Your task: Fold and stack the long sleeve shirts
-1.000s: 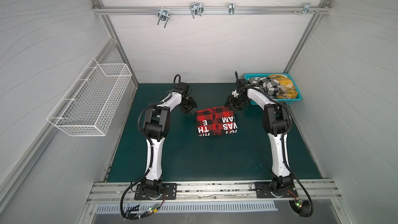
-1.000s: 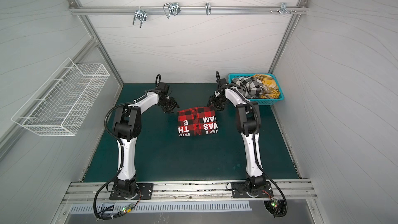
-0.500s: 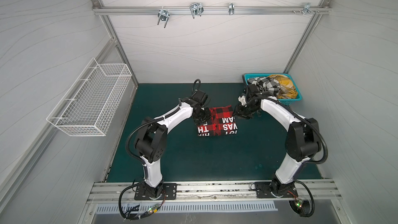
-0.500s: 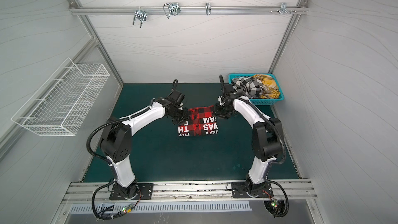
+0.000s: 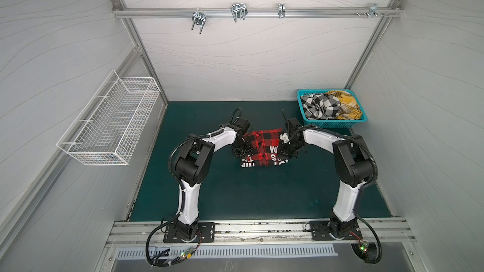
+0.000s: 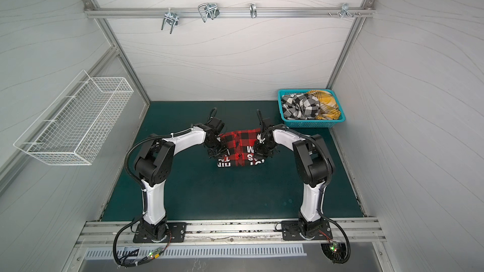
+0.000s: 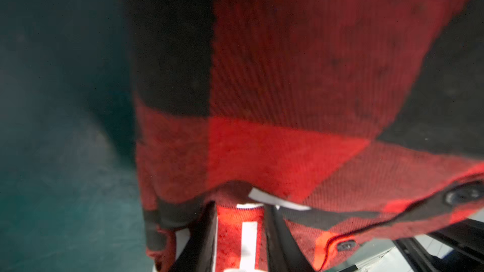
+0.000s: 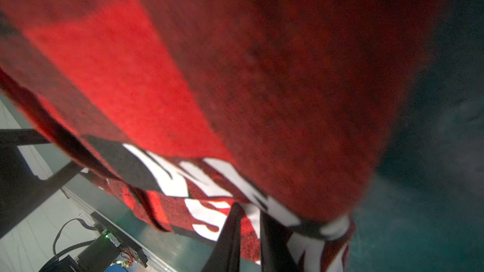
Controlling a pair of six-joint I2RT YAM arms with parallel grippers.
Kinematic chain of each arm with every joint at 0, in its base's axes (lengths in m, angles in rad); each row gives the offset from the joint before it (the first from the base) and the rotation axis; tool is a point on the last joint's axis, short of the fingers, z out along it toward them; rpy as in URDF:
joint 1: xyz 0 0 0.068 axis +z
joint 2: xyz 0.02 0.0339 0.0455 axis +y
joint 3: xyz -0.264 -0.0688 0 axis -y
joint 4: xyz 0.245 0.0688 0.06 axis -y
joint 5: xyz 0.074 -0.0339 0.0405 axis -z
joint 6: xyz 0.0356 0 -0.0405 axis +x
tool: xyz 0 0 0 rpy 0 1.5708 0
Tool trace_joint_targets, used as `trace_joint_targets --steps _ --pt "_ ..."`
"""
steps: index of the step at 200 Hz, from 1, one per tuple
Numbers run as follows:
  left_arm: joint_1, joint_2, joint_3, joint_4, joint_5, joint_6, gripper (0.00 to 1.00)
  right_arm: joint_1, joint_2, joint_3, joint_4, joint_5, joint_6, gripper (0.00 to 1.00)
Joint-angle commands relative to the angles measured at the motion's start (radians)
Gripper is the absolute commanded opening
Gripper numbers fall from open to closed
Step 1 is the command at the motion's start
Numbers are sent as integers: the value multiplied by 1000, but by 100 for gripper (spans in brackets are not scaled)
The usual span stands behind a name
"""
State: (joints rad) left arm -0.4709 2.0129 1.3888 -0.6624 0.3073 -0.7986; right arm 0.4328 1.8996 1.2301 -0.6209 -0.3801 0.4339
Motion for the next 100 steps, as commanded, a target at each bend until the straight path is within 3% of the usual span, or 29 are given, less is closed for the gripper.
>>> trace_joint_targets --steps 1,58,80,100 --pt "3 13 -41 -11 -26 26 31 26 -44 -45 -15 -13 21 18" --pt "-5 -255 -238 -42 -30 54 34 144 -288 -75 -164 29 88 21" --pt "4 -276 -158 -100 -72 93 37 131 -338 -26 -186 73 97 24" --pt "21 -190 -19 -148 -85 120 36 96 -278 46 -154 66 76 24"
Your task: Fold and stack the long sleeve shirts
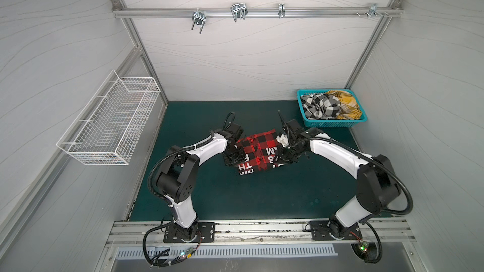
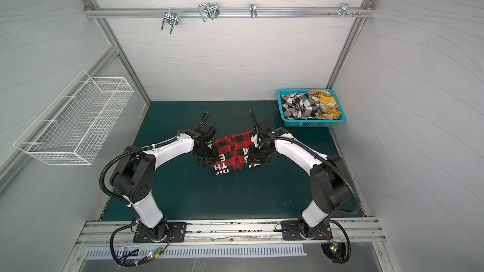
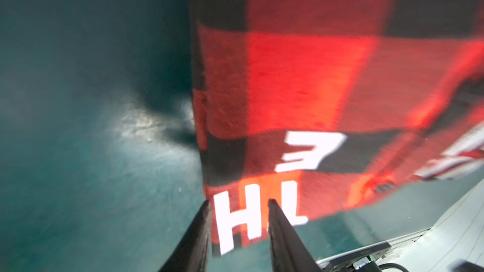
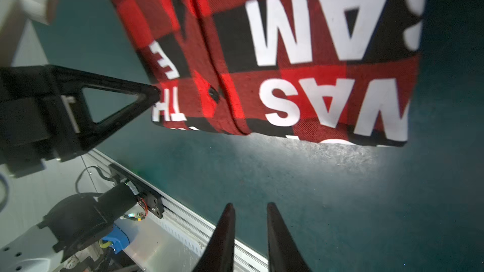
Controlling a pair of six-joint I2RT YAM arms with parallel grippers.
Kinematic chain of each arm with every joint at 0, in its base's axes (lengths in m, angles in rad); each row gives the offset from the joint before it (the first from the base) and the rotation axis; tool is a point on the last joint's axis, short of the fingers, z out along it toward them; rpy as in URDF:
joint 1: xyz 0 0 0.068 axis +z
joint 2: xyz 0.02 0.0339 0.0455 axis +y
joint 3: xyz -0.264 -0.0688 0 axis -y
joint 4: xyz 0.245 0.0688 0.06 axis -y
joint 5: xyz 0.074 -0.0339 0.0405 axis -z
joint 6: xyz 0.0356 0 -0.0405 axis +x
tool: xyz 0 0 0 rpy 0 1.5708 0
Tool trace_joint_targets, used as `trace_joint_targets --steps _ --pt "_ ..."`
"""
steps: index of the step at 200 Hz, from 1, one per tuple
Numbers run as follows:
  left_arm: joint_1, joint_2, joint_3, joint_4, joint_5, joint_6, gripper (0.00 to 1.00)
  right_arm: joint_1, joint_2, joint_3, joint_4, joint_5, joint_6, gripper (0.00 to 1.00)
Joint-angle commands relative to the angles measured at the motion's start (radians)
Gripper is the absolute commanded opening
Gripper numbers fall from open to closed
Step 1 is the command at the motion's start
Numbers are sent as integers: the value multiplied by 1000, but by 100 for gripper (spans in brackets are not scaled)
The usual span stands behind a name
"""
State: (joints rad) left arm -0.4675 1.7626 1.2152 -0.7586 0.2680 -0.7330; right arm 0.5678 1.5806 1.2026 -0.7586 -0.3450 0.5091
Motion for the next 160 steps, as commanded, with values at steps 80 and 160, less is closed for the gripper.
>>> trace_joint_targets --steps 80,160 --pt "131 325 346 -50 -38 43 34 -133 517 494 16 15 -77 19" --pt "174 435 351 -40 -28 94 34 -138 743 585 -6 -70 -116 25"
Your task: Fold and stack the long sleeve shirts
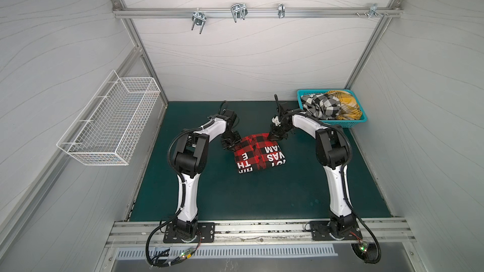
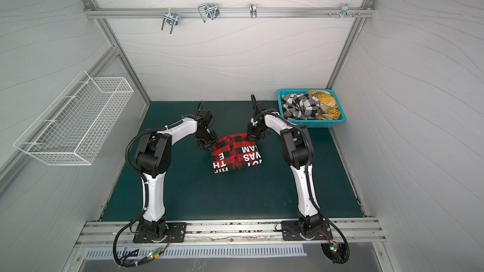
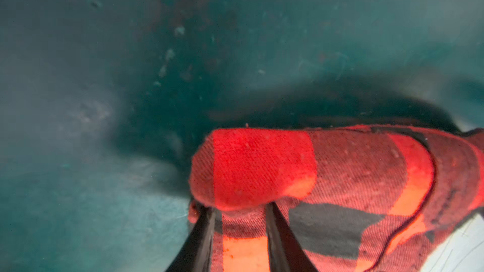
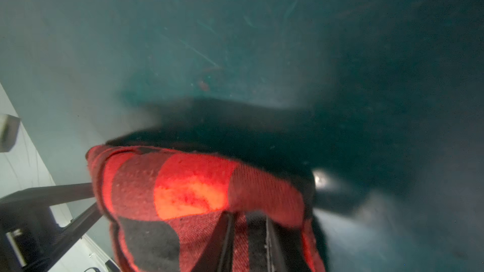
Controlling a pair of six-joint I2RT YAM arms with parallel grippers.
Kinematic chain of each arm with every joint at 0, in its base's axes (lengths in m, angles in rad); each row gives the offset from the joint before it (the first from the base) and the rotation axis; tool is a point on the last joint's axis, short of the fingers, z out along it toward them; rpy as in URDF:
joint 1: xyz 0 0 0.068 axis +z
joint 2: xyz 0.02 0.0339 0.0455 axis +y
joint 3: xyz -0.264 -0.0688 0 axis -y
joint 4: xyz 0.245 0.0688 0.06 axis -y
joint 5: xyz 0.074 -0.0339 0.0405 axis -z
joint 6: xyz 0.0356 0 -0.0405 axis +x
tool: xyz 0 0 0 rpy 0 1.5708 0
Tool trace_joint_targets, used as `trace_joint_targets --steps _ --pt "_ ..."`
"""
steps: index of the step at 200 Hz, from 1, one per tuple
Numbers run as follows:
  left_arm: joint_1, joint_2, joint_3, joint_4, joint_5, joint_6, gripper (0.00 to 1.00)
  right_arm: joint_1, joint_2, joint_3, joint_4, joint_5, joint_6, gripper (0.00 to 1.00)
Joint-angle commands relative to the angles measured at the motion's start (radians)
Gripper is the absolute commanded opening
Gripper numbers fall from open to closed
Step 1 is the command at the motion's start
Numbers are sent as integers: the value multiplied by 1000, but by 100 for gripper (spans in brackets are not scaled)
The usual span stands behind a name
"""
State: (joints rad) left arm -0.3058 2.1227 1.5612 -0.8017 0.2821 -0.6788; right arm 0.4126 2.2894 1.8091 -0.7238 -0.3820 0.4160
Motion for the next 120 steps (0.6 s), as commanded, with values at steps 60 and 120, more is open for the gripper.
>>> trace_joint_targets --steps 60,120 --pt "19 33 -69 -45 -81 112 32 86 -188 -433 50 -6 82 20" --pt "-1 -135 -109 -48 -35 39 37 72 -319 -423 -54 32 53 23"
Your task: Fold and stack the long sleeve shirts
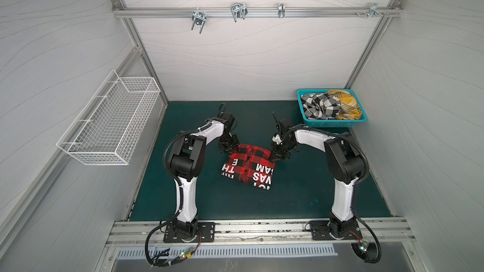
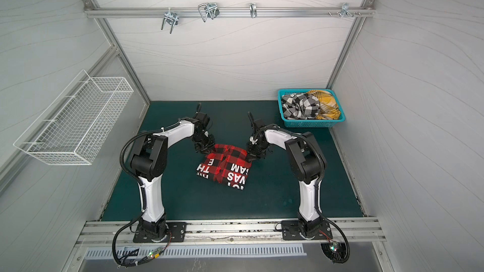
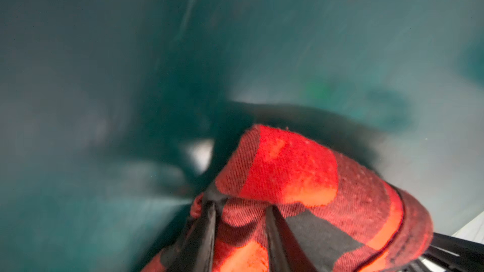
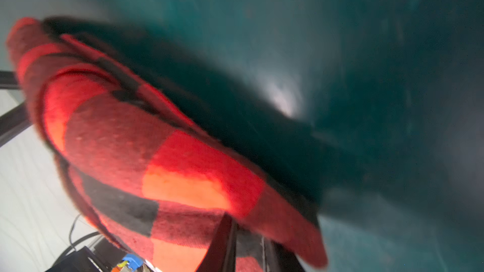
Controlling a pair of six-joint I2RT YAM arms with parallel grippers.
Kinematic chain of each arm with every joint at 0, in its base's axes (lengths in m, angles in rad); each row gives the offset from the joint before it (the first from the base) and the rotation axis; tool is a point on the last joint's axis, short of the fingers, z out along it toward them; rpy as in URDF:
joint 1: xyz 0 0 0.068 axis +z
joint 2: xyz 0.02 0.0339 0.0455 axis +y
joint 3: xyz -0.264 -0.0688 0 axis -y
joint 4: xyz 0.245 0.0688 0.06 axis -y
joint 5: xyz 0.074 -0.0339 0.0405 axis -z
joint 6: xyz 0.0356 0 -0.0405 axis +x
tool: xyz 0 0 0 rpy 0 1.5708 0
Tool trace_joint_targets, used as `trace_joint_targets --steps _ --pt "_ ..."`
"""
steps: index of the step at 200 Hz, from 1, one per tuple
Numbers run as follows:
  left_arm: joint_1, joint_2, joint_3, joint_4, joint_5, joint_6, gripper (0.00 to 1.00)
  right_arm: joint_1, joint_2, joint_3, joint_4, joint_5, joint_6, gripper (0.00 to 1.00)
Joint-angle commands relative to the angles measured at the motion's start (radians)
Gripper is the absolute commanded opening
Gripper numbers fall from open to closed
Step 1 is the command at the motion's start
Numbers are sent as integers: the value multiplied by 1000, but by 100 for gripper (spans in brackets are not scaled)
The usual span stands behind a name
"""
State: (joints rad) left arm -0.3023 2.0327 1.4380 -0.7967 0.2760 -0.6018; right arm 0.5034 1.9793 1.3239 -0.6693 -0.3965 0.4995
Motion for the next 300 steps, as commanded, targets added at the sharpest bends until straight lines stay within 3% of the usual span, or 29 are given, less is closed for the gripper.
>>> trace_joint_targets --steps 1,32,69,91,124,151,185,225,249,300 --pt "-4 -49 16 -53 -28 -40 37 -20 -6 68 -112 48 -32 23" --pt "-24 -135 78 -74 -8 -86 45 -17 88 212 -201 77 -88 23" --pt "-122 -180 113 -66 27 -116 43 -19 137 277 -206 83 -95 23" --pt "-173 -123 123 -34 69 -130 39 -23 180 329 -230 84 -94 22" --pt "-179 9 113 47 145 -161 35 -22 182 389 -252 89 -96 23" --pt "-172 86 155 27 90 -164 30 -16 148 440 -309 121 -99 22" --pt "-147 103 110 65 56 -232 28 6 -47 313 -303 167 -61 23" --pt "-149 107 101 96 70 -284 27 137 -249 73 -222 150 11 26" --pt "-147 69 112 100 84 -282 34 176 -231 11 -145 81 65 25" --pt "-137 -32 150 50 73 -235 41 159 -40 70 -77 49 58 19"
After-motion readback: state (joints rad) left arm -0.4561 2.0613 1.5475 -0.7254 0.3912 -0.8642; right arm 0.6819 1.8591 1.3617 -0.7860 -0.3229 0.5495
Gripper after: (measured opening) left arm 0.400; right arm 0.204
